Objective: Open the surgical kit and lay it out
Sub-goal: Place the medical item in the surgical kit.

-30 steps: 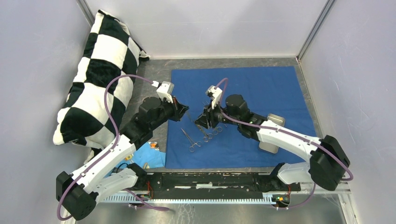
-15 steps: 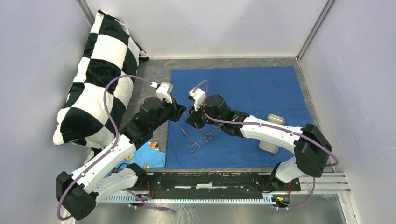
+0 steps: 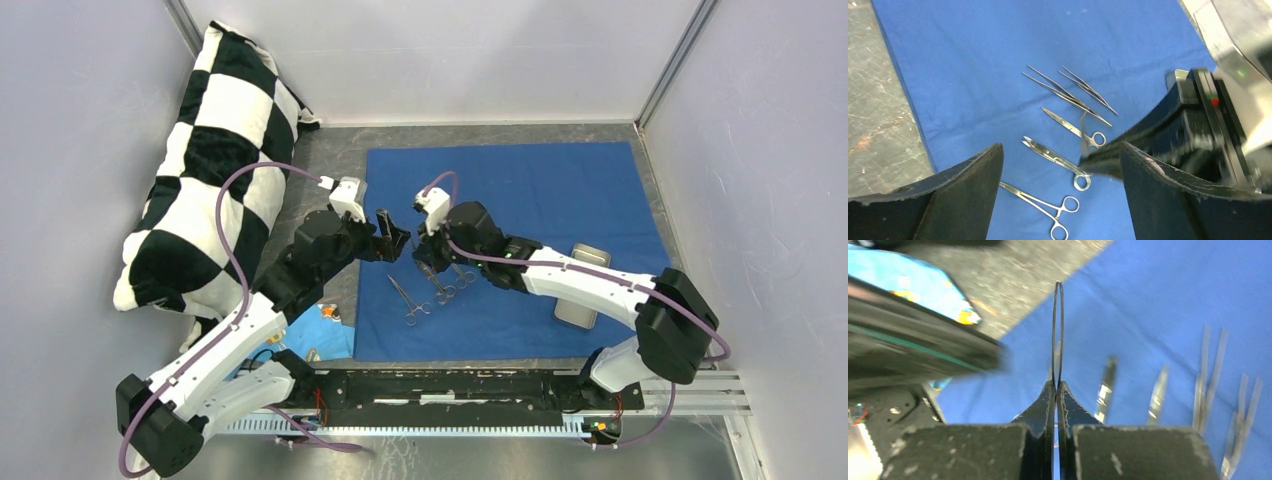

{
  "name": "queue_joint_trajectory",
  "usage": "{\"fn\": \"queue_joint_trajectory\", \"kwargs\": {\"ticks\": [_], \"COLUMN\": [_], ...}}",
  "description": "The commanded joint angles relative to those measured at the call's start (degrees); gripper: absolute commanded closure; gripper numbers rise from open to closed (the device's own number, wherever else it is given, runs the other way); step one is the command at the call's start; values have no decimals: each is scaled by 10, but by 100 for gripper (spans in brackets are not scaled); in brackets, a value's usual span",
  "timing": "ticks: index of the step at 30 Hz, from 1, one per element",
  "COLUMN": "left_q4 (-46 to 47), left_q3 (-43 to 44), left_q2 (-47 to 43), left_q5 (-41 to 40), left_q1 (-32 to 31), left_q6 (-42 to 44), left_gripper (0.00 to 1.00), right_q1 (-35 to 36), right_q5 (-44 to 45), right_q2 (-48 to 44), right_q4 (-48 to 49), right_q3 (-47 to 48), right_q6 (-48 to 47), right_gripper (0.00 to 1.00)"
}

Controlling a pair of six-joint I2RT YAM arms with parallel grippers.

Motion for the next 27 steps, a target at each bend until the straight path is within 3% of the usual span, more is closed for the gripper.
{"fn": "queue_joint_trajectory", "kwargs": {"ticks": [1,6,9,14,27], "left_q4": [9,11,12,13,16], "left_q3": [16,14,13,12,11], "left_q2": [-33,-43,-42,-42,-35], "left_q5": [-33,-38,-33,-30,-23], "left_q1": [3,3,3,3,3], "left_q6": [23,26,27,29,31], "left_gripper": [5,3,3,3,3], "right_q1": [-85,-211,-244,-252,-254], "right_q5": [15,12,35,92,114], "right_q2": [-48,-16,38,111,184], "right_q4": [-69,-214,-291,-334,-350], "right_q3": [-36,-19,27,82,132], "right_q6": [-25,-107,-163,-191,-196], "right_gripper": [100,100,100,100,98]}}
